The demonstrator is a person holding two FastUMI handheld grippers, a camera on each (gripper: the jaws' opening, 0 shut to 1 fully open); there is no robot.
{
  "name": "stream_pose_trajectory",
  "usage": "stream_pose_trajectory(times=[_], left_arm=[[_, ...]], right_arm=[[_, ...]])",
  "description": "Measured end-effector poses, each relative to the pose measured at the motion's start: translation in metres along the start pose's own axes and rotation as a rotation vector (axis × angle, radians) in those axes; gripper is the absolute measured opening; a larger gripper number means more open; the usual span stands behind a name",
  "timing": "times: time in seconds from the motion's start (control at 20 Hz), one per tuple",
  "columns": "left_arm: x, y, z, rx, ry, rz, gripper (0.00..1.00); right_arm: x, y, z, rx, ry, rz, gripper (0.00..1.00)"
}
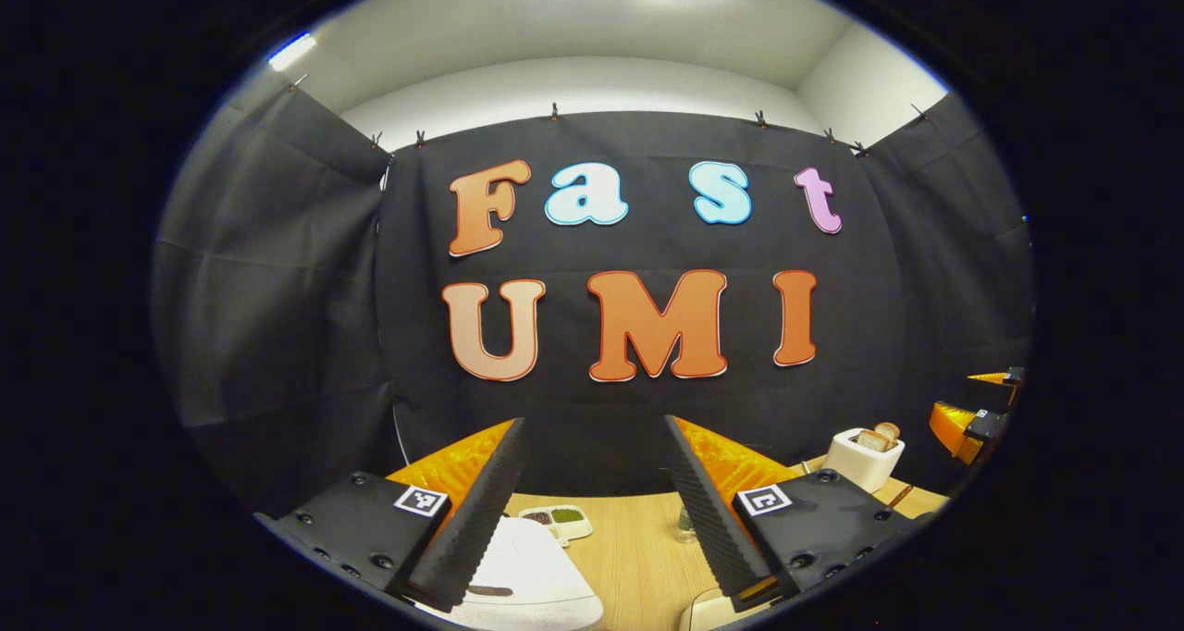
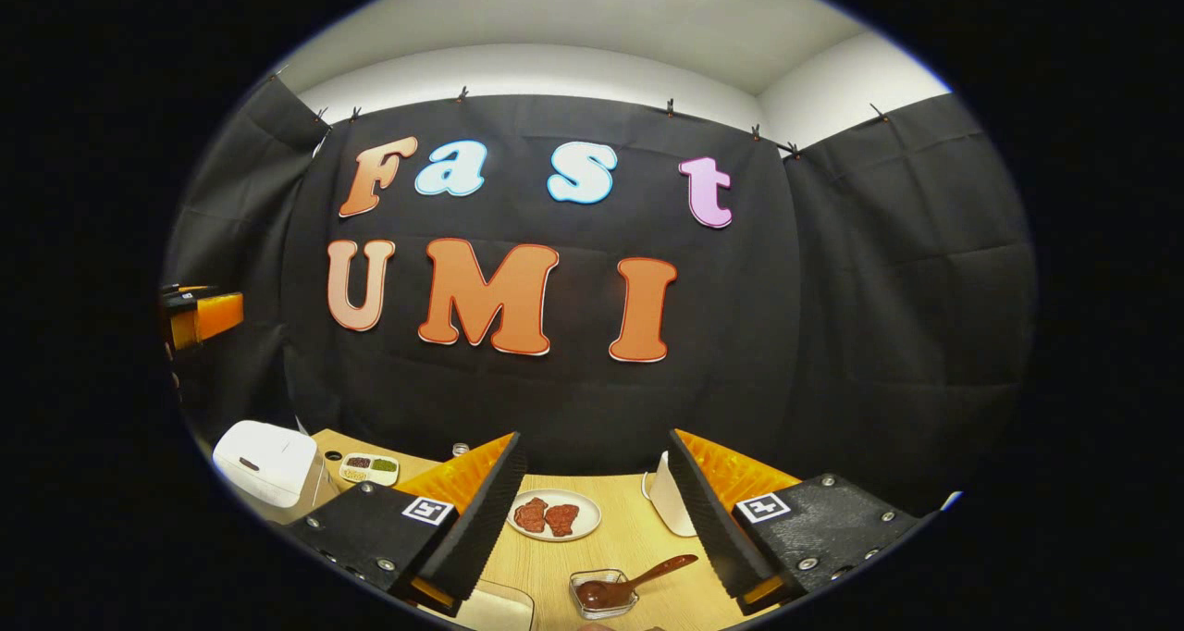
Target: Close the left gripper, press the button to open the rice cooker; take a wooden spoon from the chopstick holder with the right hand, scoop a spoonful of rice and pour it into the rice cooker, then put the wooden spoon back into the chopstick holder.
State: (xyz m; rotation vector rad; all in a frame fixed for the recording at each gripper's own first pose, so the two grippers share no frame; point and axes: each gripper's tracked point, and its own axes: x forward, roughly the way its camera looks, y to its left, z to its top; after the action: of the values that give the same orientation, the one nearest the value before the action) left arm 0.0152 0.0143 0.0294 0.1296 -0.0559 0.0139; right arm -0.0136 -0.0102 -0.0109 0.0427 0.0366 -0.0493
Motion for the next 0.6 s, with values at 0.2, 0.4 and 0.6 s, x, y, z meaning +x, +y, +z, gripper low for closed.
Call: stream_pose_trajectory(times=[0.2,0.4,0.6], left_arm=[[0.007,0.014,-0.011,0.012,0.04,0.038,0.48],[0.015,0.033,-0.03,-0.016,0.118,0.078,0.06],[0.022,0.048,-0.071,-0.118,0.321,0.076,0.05]], right_arm=[[0.0,-0.007,0.001,-0.023,-0.006,-0.018,0.95],[-0.001,-0.009,-0.003,-0.034,0.006,-0.029,0.95],[-0.003,-0.013,-0.007,-0.039,0.019,-0.043,0.95]])
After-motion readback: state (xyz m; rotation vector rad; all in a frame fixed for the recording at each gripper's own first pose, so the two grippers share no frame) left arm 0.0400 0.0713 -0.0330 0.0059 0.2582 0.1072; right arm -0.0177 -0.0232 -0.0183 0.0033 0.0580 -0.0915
